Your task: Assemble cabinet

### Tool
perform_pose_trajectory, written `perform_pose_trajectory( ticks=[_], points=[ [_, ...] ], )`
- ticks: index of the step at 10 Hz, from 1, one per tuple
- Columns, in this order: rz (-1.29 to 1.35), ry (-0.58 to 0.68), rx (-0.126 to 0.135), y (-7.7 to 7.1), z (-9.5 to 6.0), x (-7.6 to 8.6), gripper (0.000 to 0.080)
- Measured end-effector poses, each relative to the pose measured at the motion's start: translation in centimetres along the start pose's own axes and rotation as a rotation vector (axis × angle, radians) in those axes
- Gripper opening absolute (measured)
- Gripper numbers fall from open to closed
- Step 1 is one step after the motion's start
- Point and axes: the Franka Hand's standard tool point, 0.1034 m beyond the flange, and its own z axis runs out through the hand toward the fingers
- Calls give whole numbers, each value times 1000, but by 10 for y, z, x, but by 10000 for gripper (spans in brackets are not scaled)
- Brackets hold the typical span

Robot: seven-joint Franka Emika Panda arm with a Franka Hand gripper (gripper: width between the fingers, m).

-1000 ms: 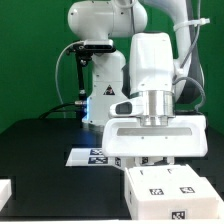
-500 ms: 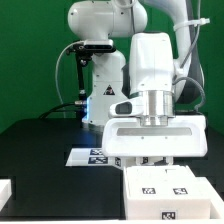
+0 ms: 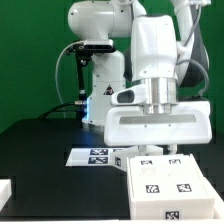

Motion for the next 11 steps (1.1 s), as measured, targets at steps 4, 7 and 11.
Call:
perform_pose_trajectory(
  ticks=[4,7,11],
  points=[
    [75,-154,7,-10,-12,9,219],
    [68,-203,6,-12,-18,13,219],
    [-22,-353,-21,-8,-27,27,219]
  ],
)
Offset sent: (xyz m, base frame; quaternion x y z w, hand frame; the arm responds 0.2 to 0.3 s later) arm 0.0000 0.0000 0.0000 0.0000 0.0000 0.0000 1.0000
